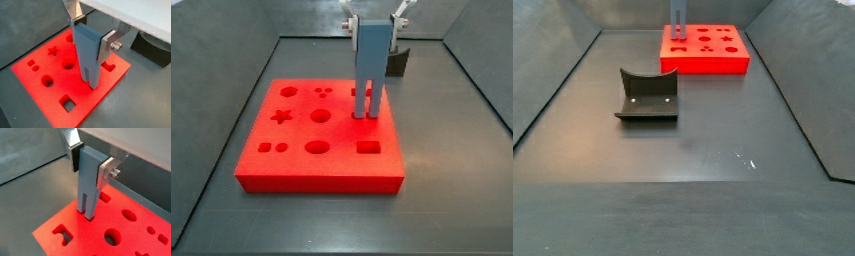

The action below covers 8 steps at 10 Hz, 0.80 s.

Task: Insert the double-square object.

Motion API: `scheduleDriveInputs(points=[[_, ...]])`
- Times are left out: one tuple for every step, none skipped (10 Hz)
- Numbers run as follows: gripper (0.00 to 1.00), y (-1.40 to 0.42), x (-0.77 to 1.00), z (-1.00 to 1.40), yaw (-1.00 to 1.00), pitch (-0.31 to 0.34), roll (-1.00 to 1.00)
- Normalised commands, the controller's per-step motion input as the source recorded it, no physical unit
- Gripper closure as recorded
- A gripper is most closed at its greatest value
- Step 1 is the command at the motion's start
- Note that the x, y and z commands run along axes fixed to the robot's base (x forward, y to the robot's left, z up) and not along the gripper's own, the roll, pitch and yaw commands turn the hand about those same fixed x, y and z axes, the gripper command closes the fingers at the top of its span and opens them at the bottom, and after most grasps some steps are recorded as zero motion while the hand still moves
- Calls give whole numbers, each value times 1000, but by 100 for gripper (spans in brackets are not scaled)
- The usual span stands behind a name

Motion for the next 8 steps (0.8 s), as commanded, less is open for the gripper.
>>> scheduleDriveInputs(points=[[100,0,0,-209,0,0,80],[100,0,0,-209,0,0,77],[100,0,11,-217,0,0,67],[100,0,34,-234,0,-9,31],[100,0,46,-329,0,-34,14],[100,0,54,-451,0,-57,14],[100,0,126,-569,0,-46,60],[100,-3,126,-614,0,-49,90]])
